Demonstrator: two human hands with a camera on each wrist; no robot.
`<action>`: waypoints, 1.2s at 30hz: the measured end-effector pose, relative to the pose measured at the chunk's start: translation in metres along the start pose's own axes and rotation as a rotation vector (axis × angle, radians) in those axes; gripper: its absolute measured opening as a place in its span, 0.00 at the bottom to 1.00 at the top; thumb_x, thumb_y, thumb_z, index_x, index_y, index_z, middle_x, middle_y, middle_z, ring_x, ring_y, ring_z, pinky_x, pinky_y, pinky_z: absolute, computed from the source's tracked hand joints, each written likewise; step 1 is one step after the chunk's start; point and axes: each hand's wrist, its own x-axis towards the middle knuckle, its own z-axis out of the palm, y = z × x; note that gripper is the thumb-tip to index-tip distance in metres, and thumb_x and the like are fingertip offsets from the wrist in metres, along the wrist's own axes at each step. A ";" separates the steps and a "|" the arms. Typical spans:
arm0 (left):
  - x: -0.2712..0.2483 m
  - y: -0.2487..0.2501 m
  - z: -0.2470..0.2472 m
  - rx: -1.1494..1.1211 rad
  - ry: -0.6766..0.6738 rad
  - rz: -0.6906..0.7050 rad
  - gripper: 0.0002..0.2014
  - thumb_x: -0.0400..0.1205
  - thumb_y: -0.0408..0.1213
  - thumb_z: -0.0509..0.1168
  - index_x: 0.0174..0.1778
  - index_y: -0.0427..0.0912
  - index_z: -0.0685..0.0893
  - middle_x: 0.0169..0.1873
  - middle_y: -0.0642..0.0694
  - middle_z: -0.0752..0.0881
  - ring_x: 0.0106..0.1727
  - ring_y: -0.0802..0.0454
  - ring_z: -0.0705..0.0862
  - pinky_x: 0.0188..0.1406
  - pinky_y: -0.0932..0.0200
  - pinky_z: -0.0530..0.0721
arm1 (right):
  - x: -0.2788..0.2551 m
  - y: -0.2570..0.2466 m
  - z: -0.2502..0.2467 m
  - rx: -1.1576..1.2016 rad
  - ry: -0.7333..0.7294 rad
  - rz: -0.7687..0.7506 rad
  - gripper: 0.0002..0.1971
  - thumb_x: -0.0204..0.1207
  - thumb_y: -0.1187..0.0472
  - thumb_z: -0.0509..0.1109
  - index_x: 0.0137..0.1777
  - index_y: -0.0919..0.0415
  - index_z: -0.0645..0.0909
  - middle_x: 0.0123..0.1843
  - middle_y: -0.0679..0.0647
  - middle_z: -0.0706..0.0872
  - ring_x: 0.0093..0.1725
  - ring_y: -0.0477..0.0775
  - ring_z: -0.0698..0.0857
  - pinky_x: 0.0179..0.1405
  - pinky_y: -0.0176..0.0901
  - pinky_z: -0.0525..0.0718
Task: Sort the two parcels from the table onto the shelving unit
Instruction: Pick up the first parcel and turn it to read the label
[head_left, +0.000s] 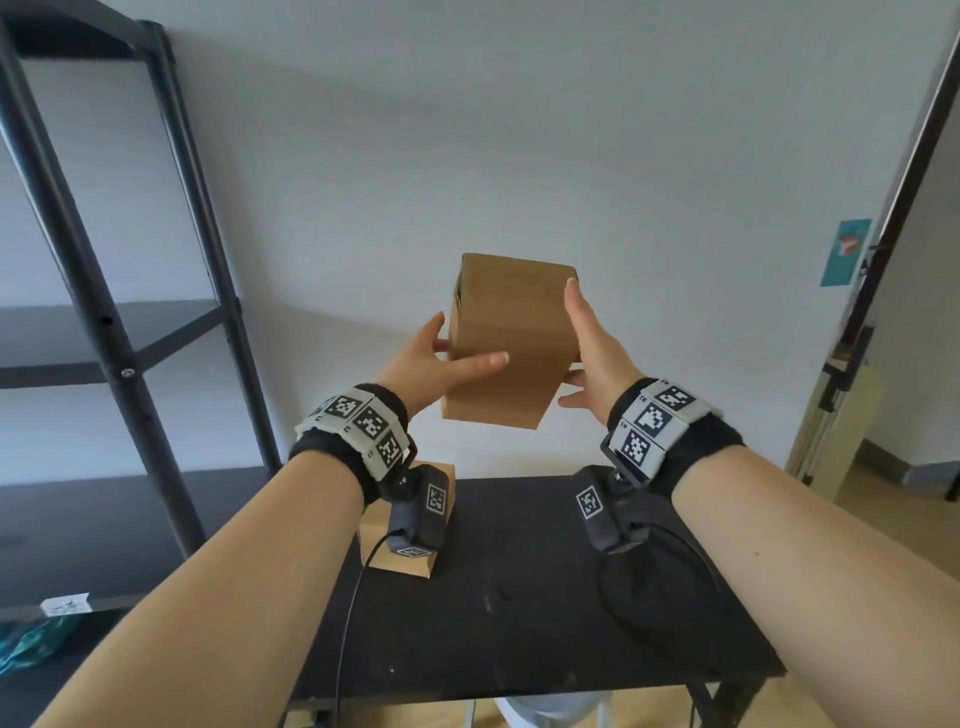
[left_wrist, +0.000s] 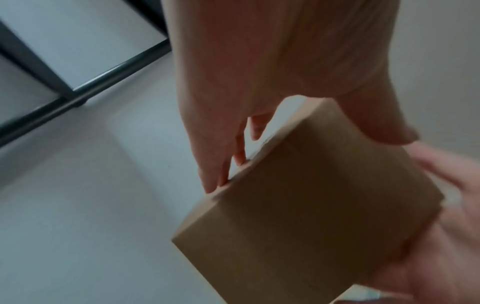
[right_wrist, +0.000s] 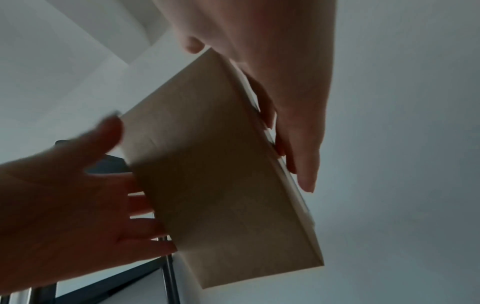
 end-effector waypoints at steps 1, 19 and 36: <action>-0.001 0.004 0.003 -0.076 -0.005 -0.029 0.52 0.65 0.62 0.73 0.83 0.55 0.54 0.77 0.47 0.70 0.77 0.45 0.71 0.77 0.41 0.68 | 0.001 0.001 -0.003 0.016 -0.008 0.009 0.55 0.52 0.16 0.54 0.79 0.44 0.67 0.76 0.50 0.75 0.71 0.61 0.77 0.65 0.63 0.79; 0.009 0.018 0.016 -0.333 0.089 -0.243 0.40 0.64 0.71 0.62 0.70 0.54 0.76 0.72 0.47 0.76 0.71 0.39 0.76 0.71 0.34 0.74 | 0.015 0.023 -0.026 0.116 -0.214 -0.056 0.24 0.78 0.64 0.71 0.75 0.59 0.74 0.66 0.53 0.83 0.65 0.54 0.82 0.73 0.59 0.76; 0.008 0.010 0.018 -0.366 -0.006 -0.054 0.35 0.78 0.22 0.66 0.79 0.42 0.61 0.76 0.46 0.72 0.72 0.45 0.76 0.65 0.43 0.80 | 0.020 0.028 -0.028 0.205 -0.209 0.032 0.26 0.77 0.49 0.70 0.75 0.45 0.69 0.66 0.52 0.80 0.69 0.66 0.77 0.72 0.76 0.70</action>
